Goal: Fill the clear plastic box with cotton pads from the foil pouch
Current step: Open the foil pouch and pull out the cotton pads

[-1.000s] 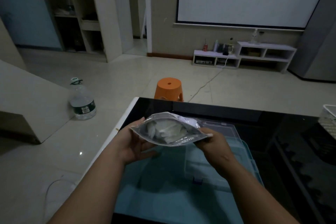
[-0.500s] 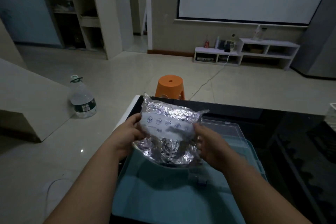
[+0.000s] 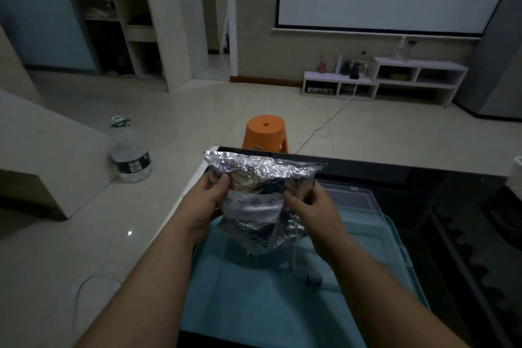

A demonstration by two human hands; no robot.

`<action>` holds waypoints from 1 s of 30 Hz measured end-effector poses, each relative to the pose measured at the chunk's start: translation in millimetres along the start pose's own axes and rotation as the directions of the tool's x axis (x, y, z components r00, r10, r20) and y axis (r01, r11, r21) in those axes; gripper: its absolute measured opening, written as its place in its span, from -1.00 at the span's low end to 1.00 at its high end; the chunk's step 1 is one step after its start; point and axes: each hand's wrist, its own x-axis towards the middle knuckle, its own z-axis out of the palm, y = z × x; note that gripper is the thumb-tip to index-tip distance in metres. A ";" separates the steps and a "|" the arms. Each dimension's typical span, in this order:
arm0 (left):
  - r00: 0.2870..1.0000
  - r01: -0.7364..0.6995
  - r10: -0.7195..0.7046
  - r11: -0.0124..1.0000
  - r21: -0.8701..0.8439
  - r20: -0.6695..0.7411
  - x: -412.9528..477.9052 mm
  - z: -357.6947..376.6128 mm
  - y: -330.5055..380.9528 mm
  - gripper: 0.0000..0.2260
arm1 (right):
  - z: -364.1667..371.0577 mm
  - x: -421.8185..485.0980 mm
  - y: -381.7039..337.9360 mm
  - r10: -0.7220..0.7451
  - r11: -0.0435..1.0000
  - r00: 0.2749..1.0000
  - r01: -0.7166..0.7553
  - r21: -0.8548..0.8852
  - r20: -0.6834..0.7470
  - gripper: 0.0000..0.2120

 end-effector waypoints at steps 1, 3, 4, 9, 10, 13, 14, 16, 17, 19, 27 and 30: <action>0.999 0.008 -0.009 0.999 -0.043 -0.042 1.6 -0.7 0.4 -0.78 | -0.7 0.9 1.5 -0.011 1.000 0.999 0.011 0.011 0.031 -0.59; 0.993 0.004 -0.013 0.997 -0.075 -0.116 4.6 -0.8 2.3 -0.79 | -1.0 1.5 4.0 0.009 1.000 0.997 -0.008 -0.014 0.071 -0.33; 0.990 -0.002 -0.007 0.998 -0.065 -0.139 4.9 0.2 3.3 -0.79 | 0.2 1.5 4.9 0.015 0.999 0.996 -0.011 -0.044 0.083 -0.31; 0.986 -0.046 0.036 0.997 -0.055 -0.165 5.7 3.0 2.5 -0.81 | 8.7 0.0 9.3 0.036 0.995 0.999 -0.035 -0.089 0.017 -0.81; 0.987 -0.046 0.036 0.997 -0.057 -0.154 5.3 2.6 3.2 -0.83 | 9.2 0.0 10.3 0.049 0.996 0.999 -0.050 -0.071 -0.014 -0.81; 0.997 -0.032 0.030 0.999 -0.031 -0.073 0.7 0.2 5.0 -0.85 | 8.5 2.8 13.7 0.086 0.995 0.994 -0.089 -0.051 -0.065 -0.81; 0.999 -0.010 0.009 1.000 -0.016 -0.043 -1.1 -1.0 4.6 -0.78 | 7.9 2.8 13.7 0.096 0.994 0.993 -0.099 -0.050 -0.068 -0.81; 0.999 0.047 -0.046 0.999 0.012 -0.021 -3.1 -2.9 2.6 -0.70 | 6.8 2.4 13.4 0.100 0.994 0.994 -0.102 -0.048 -0.041 -0.82; 0.998 0.062 -0.061 0.998 0.029 -0.033 -3.2 -3.5 1.6 -0.73 | 6.9 2.0 13.7 0.094 0.994 0.995 -0.095 -0.049 -0.023 -0.82; 0.993 0.058 -0.053 0.997 0.046 -0.102 -2.0 -4.1 1.0 -0.87 | 7.6 0.4 14.6 0.072 0.994 0.997 -0.072 -0.084 -0.013 -0.77; 0.967 -0.063 0.066 0.998 0.022 -0.247 1.0 8.6 2.8 -0.79 | 7.5 -5.0 21.0 0.056 0.948 0.997 -0.034 -0.318 0.059 -0.77; 0.966 -0.068 0.074 0.997 0.031 -0.248 -1.4 11.8 3.4 -0.77 | 9.5 0.4 24.3 -0.021 0.879 0.999 0.001 -0.477 -0.037 -0.95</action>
